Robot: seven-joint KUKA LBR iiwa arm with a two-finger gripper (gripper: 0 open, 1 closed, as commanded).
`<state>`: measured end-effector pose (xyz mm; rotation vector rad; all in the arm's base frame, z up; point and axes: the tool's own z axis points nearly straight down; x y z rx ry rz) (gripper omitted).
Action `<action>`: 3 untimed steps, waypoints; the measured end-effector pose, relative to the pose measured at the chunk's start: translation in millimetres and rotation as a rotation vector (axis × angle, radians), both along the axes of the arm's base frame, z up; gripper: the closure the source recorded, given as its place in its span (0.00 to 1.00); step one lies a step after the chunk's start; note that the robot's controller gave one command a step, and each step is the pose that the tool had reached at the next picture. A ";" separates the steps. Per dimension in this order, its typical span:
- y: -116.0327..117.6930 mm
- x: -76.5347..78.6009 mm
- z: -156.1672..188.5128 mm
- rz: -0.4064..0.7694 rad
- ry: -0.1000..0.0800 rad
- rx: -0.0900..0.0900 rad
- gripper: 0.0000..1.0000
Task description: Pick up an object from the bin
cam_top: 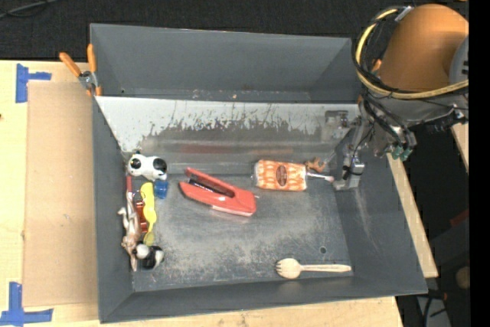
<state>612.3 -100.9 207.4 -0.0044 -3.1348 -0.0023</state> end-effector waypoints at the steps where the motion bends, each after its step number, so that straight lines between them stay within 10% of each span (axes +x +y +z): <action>1: 0.6 1.1 4.9 0.002 -0.007 -0.001 0.00; 3: 15.4 -12.4 -97.0 -0.059 -0.015 -0.001 0.00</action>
Offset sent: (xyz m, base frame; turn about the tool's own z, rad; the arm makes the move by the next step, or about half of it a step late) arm -0.0180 0.0200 -0.0980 -0.0007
